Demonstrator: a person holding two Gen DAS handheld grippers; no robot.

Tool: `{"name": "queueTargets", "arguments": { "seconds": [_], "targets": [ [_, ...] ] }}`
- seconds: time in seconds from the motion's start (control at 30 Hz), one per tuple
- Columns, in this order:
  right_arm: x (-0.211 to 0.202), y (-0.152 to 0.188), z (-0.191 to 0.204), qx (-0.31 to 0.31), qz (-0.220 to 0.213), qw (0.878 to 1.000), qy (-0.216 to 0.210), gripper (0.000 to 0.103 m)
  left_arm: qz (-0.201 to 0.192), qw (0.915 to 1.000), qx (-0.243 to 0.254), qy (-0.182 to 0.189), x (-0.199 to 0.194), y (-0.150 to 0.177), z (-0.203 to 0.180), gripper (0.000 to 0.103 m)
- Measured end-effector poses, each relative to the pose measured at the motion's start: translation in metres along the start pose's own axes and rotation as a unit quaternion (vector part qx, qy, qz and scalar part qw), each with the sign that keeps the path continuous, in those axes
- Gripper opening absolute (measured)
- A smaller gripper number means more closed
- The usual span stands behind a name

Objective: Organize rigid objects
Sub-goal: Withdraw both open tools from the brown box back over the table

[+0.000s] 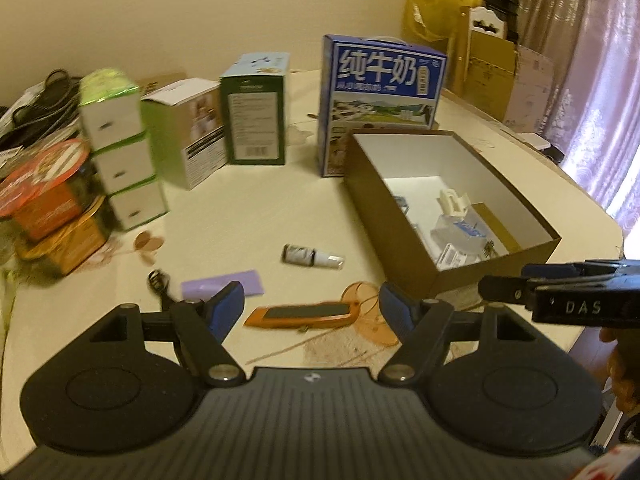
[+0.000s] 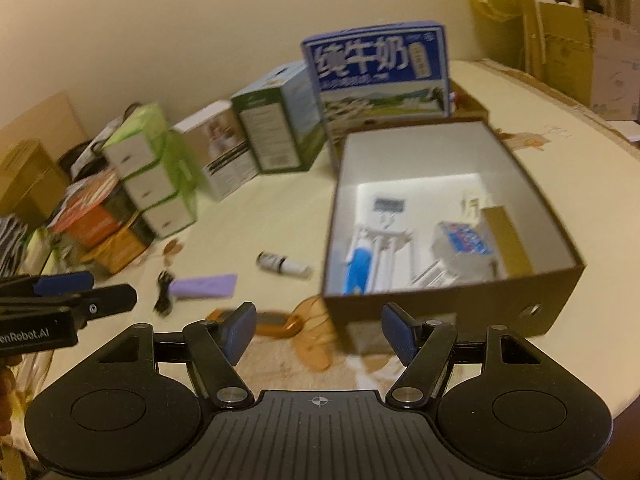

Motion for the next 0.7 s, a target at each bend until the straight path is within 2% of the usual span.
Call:
{"name": "queueTargets", "arguments": {
  "seconds": [0.33, 0.7],
  "targets": [
    [-0.001, 0.03, 0.023, -0.024, 0.021, 0.999, -0.026, 0.067, 0.005, 0.9993, -0.03, -0.021, -0.033, 0.034, 0.014, 0.071],
    [0.006, 0.048, 0.039, -0.042, 0.042, 0.997, -0.044, 0.067, 0.025, 0.9974, -0.054, -0.041, -0.046, 0.061, 0.024, 0.071]
  ]
}}
Point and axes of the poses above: each gripper's, at about its wrist camera, not at the fingertips, and x roughly the way its jaws point, z to its left, y to its underside, the point moved 4 cm from there along x, roughly the way its jaws point, and after that the axes turned 15 degrees about x, right-handed, at the moved point
